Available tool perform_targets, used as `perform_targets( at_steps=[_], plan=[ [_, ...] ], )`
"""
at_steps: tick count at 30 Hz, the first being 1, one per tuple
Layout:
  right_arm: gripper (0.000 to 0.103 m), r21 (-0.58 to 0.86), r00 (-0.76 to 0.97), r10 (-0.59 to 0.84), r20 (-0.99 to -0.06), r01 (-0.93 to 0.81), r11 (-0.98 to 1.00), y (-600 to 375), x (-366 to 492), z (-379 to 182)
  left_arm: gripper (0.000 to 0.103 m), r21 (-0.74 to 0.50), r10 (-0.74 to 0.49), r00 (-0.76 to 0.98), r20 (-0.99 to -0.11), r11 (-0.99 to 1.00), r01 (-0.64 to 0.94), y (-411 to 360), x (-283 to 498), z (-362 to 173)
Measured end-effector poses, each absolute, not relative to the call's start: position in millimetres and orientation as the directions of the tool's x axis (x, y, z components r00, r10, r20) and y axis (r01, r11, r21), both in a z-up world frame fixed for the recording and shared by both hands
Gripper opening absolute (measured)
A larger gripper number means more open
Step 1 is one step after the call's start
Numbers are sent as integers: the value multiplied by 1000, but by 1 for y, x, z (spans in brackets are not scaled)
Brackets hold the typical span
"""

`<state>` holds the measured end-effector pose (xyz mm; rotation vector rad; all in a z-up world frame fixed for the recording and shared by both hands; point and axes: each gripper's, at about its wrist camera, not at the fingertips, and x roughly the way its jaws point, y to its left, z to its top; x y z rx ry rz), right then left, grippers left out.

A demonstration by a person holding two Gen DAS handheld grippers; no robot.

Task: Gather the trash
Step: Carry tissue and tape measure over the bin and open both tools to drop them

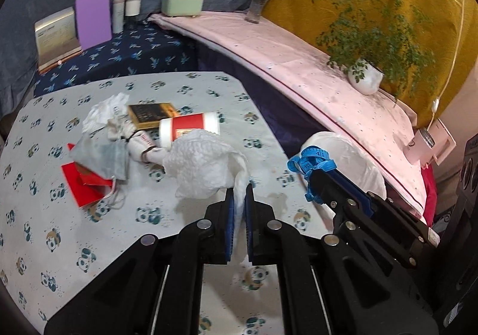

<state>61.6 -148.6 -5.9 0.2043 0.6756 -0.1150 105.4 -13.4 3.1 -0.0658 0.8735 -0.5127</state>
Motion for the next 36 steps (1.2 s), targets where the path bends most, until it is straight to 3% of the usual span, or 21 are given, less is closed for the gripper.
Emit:
perform_targets(
  at_steps=[29,30,34,36],
  plan=[
    [12,191,700,-312,-642,541,819,-325,-14,-24,8,-235,-600,324,-731,667,707,-222,93,2],
    [12,190,696,-314,-645,545,817,-327,-14,-25,10,-224,-593,331,-734,671,706,-224,94,1],
    [12,189,691,-316,-651,550,813,-334,-10,-29,40,-214,-594,354,-723,679,702,-228,99,2],
    [12,190,690,-314,-652,550,813,-336,-7,-30,45,-216,-596,367,-714,686,695,-226,102,4]
  ],
)
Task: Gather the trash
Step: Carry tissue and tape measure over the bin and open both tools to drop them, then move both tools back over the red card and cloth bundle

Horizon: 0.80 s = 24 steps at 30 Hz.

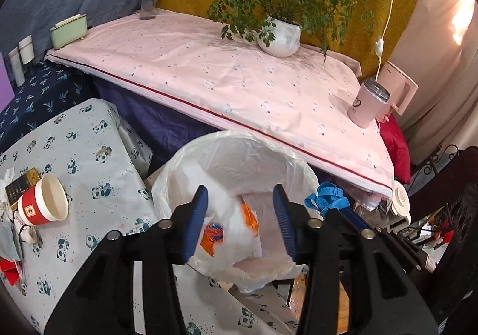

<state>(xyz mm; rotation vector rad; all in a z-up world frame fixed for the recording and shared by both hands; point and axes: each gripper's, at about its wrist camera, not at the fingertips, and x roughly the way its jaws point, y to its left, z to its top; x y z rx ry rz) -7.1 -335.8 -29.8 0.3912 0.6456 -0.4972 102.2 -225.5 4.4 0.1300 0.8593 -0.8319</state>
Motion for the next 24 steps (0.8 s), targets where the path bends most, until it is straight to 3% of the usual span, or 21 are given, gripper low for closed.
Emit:
perform_targets(
  at_steps=[19,24],
  plan=[
    [14,168,699,-276,-659,495,852,-323,35,-31,48,-225,-547,427,-720,767,601,-187,132,-4],
    [27,165,702,-287,-652,501,849,-319,41,-27,57,-209,-526,460,-716,789,577,-172,133,-6]
  ],
)
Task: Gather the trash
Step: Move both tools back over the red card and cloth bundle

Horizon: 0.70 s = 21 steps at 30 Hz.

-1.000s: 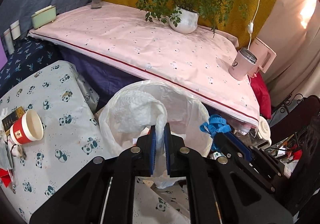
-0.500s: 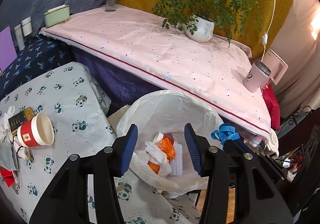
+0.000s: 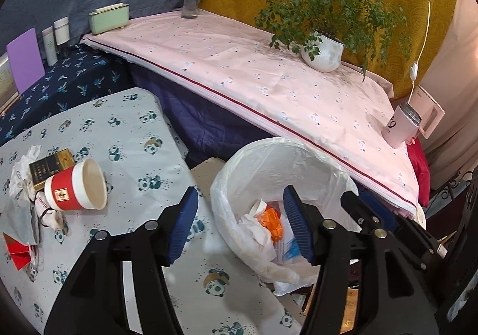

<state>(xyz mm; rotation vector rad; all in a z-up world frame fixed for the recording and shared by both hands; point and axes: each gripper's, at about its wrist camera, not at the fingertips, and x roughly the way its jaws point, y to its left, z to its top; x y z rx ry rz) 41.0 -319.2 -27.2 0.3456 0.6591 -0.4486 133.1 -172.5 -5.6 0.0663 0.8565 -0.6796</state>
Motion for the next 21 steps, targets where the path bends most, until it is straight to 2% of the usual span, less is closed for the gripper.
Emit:
perform_targets(
  at_steps=[21],
  plan=[
    [34,156,738,-174,-652,356,921,-234,50,-22,57,-174,-388,567,-726,902,394,-72,137,-17]
  ],
)
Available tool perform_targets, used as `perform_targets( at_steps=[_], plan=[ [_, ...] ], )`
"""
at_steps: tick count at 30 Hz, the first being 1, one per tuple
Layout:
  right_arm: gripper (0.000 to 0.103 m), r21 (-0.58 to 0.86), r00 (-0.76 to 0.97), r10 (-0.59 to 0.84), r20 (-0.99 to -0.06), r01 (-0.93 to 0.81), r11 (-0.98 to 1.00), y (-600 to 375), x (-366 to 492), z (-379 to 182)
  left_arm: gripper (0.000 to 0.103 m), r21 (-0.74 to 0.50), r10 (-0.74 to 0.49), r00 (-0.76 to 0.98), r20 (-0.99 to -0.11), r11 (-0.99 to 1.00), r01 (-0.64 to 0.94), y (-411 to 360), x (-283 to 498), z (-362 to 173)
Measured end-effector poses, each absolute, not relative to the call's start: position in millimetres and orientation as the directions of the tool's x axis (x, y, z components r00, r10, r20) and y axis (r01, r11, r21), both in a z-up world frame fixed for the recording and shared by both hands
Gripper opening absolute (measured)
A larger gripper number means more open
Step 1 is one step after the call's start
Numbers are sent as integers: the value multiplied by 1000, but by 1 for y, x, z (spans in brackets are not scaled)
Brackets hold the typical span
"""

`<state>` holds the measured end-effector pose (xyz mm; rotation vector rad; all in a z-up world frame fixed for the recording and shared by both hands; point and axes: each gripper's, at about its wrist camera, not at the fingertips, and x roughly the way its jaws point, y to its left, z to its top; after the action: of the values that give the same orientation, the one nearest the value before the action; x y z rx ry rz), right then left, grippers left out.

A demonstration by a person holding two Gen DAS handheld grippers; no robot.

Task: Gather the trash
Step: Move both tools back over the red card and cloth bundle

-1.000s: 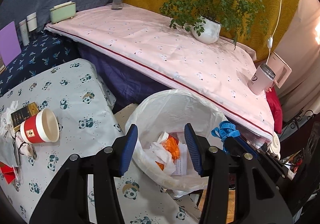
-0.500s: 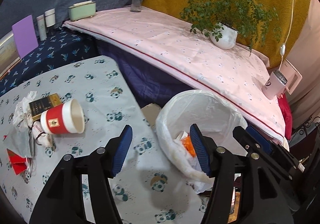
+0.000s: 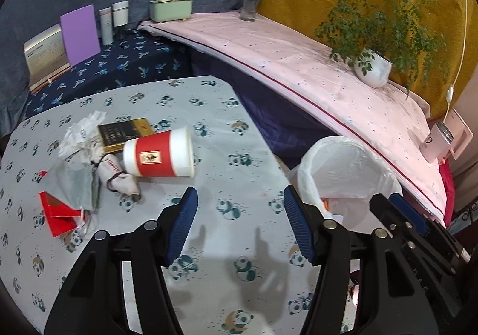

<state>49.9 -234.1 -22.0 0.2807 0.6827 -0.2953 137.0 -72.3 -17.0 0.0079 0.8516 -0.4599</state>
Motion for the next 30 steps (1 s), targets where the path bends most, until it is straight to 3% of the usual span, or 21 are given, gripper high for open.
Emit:
perform_targets(
  at_steps=[10,18,22,30],
  plan=[
    [34,136,743,-150,-652,310,941,-203,58,-17,66,-190,-341,596,-727,934,303,-19,139,-21],
    [35,116,748,-118,-653,252,961,-170,69,-13,66,-177,-291,622,-727,954,240,20,140,-23],
    [35,108,748,-102,-656,227,968,-154,74,-14,74,-171,-253,638,-727,967,190,43,142,-27],
    [35,98,739,-62,-671,170,980,-124,90,-20,74,-170,-177,630,-757,983,72,98,149,-46]
  ],
)
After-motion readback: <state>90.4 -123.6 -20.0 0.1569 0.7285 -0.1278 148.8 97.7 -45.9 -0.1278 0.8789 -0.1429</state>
